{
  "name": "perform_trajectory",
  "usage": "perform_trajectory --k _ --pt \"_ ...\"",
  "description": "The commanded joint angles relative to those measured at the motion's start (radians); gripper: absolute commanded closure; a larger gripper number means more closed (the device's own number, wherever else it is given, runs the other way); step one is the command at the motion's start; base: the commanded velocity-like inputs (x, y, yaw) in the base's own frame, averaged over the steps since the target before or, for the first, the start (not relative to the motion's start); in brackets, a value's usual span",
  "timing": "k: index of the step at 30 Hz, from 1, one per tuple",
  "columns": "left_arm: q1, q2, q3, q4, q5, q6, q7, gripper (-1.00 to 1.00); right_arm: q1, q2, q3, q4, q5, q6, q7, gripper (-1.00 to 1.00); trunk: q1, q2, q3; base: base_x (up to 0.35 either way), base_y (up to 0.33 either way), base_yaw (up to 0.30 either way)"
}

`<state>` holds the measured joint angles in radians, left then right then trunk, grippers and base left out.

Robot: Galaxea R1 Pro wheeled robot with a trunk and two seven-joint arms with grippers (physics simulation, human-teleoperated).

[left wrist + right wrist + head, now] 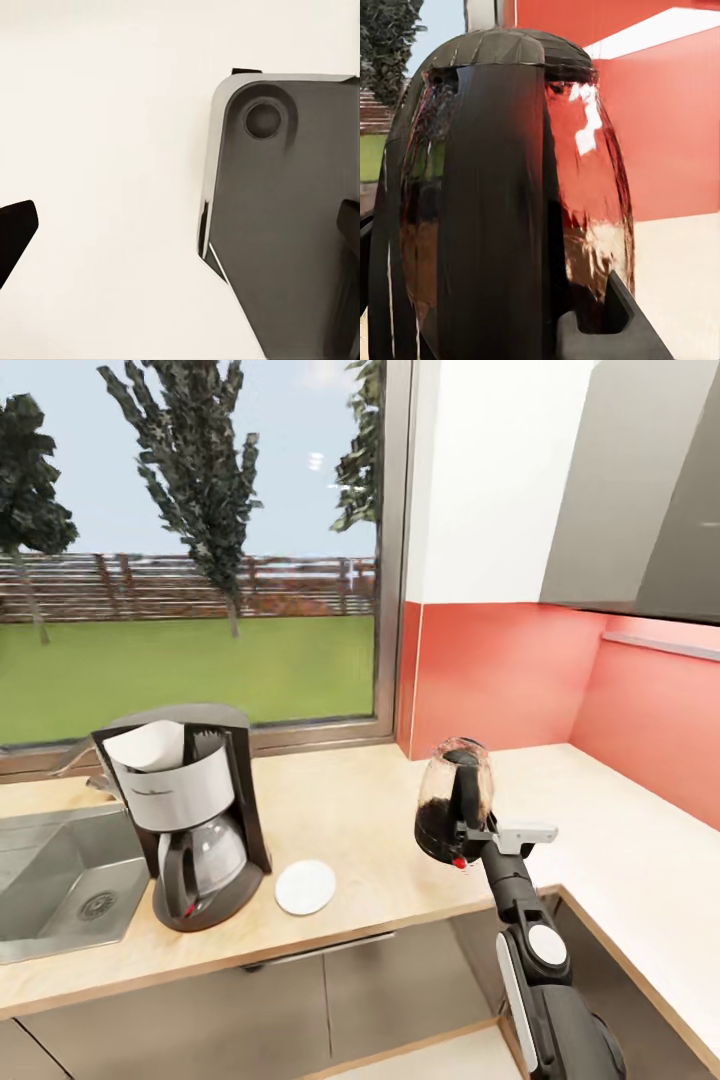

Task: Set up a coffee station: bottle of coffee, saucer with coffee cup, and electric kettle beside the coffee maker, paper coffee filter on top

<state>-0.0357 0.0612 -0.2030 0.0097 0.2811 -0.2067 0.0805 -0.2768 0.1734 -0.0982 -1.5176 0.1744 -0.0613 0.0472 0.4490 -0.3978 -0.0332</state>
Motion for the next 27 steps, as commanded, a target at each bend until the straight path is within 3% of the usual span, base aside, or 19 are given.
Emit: perform_trajectory --k 1,8,17,27 --pt "-0.001 -0.001 -0.009 0.001 0.007 -0.003 0.002 -1.00 -0.001 0.001 -0.003 0.000 0.008 -0.003 0.005 1.00 0.001 -0.002 -0.002 0.256 -0.183 0.276" --pt "-0.001 0.000 -0.012 0.002 0.001 0.003 0.000 -1.00 -0.001 0.001 -0.003 0.000 0.008 -0.003 0.005 1.00 0.001 -0.002 -0.002 0.207 -0.106 0.277" --pt "0.015 0.020 -0.013 0.007 -0.003 0.009 -0.001 -1.00 -0.001 0.001 -0.003 0.002 0.008 -0.003 0.005 1.00 0.001 -0.002 -0.002 0.013 -0.003 0.278" --pt "0.020 0.023 -0.013 0.008 -0.003 0.009 -0.001 -1.00 -0.001 0.001 -0.003 0.002 0.008 -0.003 0.005 1.00 0.001 -0.002 -0.002 0.000 0.000 0.278"
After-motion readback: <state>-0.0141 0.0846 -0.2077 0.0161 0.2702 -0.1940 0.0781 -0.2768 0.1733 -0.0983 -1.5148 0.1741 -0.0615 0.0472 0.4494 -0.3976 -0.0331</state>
